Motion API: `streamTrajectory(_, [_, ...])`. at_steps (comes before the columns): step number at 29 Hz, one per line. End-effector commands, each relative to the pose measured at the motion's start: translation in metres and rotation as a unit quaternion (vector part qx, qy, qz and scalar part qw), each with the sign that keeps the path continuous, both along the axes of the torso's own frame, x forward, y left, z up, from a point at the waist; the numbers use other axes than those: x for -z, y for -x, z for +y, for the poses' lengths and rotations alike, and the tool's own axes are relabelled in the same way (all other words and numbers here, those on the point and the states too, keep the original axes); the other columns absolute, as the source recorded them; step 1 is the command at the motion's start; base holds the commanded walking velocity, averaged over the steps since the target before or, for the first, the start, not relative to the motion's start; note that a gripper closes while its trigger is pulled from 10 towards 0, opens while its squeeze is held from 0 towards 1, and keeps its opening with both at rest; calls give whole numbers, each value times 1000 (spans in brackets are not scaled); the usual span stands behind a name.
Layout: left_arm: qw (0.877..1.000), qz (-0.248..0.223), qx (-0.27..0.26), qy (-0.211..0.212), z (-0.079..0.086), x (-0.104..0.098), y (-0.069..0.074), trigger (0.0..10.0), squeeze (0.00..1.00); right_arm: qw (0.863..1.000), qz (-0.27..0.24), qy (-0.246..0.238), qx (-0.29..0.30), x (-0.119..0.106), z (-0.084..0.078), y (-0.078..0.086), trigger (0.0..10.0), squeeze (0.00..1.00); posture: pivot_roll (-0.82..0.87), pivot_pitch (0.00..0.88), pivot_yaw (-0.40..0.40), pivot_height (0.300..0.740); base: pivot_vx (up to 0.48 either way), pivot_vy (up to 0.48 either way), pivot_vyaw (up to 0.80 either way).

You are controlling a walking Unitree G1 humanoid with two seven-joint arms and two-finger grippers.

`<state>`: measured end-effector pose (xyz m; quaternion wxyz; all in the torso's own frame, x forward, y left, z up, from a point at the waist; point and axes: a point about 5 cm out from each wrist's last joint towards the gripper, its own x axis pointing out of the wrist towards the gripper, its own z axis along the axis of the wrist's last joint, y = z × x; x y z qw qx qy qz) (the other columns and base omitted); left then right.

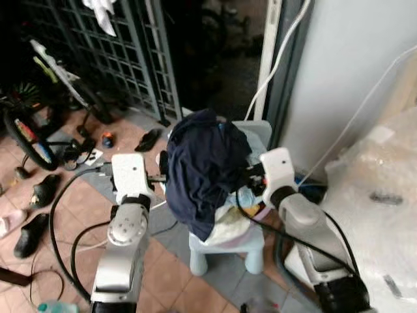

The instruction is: Clothes washing

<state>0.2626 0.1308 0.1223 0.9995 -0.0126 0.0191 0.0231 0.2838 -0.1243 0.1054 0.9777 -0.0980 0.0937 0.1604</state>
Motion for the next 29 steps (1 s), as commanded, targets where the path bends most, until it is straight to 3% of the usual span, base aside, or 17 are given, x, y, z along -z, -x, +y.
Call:
streamTrajectory(1, [1000, 8, -16, 3, 6, 0, 2, 10000, 0, 999, -6, -6, -33, -2, 16, -3, 10000, 0, -4, 26, 73, 740, 0, 0, 800])
streamTrajectory(10, [1000, 6, -17, -6, 12, -8, 6, 10000, 0, 999, 18, 10, -41, 4, 23, -15, 10000, 0, 36, 89, 51, 740, 0, 0, 651])
streamTrajectory(16, [999, 18, -28, -10, 18, -6, 16, 10000, 0, 998, 39, 46, 17, 14, 15, -25, 10000, 0, 72, 104, 41, 740, 0, 0, 0])
streamTrajectory(21, [999, 32, -34, -6, 13, -3, 30, 10000, 0, 995, -17, 86, 50, 1, 17, -47, 10000, 0, 106, 117, 12, 740, 0, 0, 0])
streamTrajectory(26, [998, 38, -43, -5, 15, -3, 35, 10000, 0, 991, -27, 120, 50, 0, 18, -57, 10000, 0, 116, 122, -3, 740, 0, 0, 0])
streamTrajectory(27, [998, 39, -45, -5, 15, -3, 36, 10000, 0, 992, -18, 119, 47, 3, 18, -58, 0, 0, 120, 123, -7, 740, 0, 0, 0])
streamTrajectory(29, [998, 40, -47, -5, 15, -3, 37, 10000, 0, 992, 8, 116, 41, 11, 19, -58, 0, 0, 119, 125, -10, 740, 0, 0, 0])
